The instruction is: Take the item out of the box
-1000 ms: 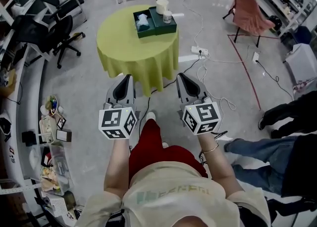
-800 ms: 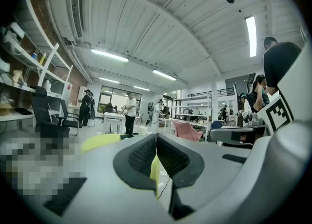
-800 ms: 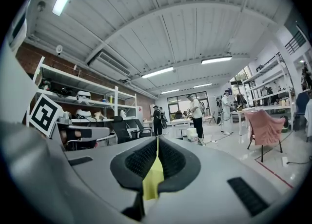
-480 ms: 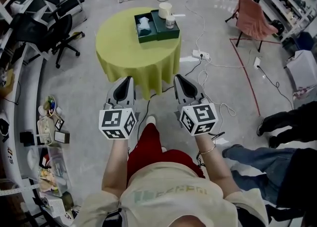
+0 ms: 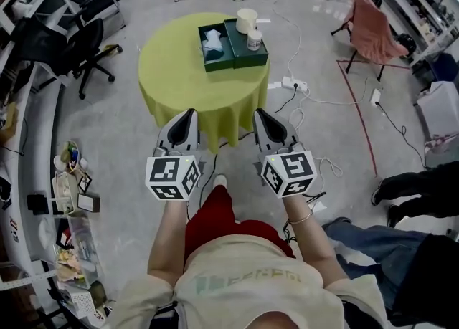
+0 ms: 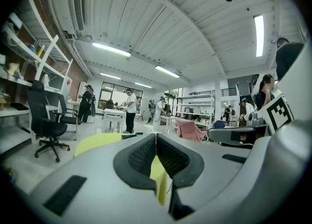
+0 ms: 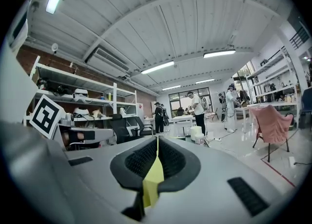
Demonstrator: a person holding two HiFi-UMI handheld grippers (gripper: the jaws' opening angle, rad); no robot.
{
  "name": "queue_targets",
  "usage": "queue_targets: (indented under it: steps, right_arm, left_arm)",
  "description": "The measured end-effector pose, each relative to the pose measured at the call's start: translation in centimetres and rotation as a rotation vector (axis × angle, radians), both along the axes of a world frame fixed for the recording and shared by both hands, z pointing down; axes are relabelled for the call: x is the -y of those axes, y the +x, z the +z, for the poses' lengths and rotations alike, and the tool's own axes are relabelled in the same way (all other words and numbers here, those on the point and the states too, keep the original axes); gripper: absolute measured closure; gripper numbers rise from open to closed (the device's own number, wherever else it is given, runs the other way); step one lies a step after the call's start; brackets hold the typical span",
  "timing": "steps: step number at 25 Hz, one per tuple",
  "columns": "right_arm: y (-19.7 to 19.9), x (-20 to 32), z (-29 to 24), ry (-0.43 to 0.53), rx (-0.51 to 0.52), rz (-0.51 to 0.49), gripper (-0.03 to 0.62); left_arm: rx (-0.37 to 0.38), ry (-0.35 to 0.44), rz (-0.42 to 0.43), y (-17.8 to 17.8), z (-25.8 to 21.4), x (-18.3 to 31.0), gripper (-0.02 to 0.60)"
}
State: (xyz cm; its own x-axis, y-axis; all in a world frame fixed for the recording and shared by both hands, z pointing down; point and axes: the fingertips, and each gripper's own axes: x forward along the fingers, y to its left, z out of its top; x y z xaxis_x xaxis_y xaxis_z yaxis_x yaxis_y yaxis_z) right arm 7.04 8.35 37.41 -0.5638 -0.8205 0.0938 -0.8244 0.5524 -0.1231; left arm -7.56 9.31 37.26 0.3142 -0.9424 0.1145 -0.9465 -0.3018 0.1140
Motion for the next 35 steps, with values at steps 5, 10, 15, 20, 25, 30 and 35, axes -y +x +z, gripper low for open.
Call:
queue_targets:
  steps: [5, 10, 15, 20, 25, 30, 35]
  right_arm:
    - [-1.4, 3.8, 0.1, -0.007, -0.011, -0.004, 0.557]
    - [-2.7, 7.0, 0.8, -0.036, -0.024, -0.004, 0.557]
    - [-3.8, 10.5, 1.1, -0.043, -0.02, 0.004, 0.557]
    - [-5.2, 13.6, 1.0, -0.044, -0.024, 0.011, 0.557]
    - [-6.2, 16.6, 1.0, -0.045, -0.031, 0.026, 0.557]
    - [-7.0, 18.9, 1.1, -0.045, -0.037, 0.045, 0.557]
    - [-7.3, 20.6, 1.2, -0.045, -0.051, 0.055, 0.557]
  left_arm:
    - [0.001, -0.012, 0.004, -1.1, 0.3, 3.9, 0.555]
    - [0.005, -0.031, 0.011, -2.3, 0.6, 7.4, 0.555]
    - [0.0, -0.044, 0.011, -3.7, 1.2, 10.9, 0.555]
    - [-0.001, -0.048, 0.029, -4.6, 1.4, 14.3, 0.555]
    - [-0.005, -0.055, 0.048, -5.1, 1.7, 17.5, 0.555]
    - [-0.006, -0.062, 0.064, -5.8, 2.1, 20.3, 0.555]
    - [0.003, -0.067, 0.079, -6.0, 2.5, 22.4, 0.555]
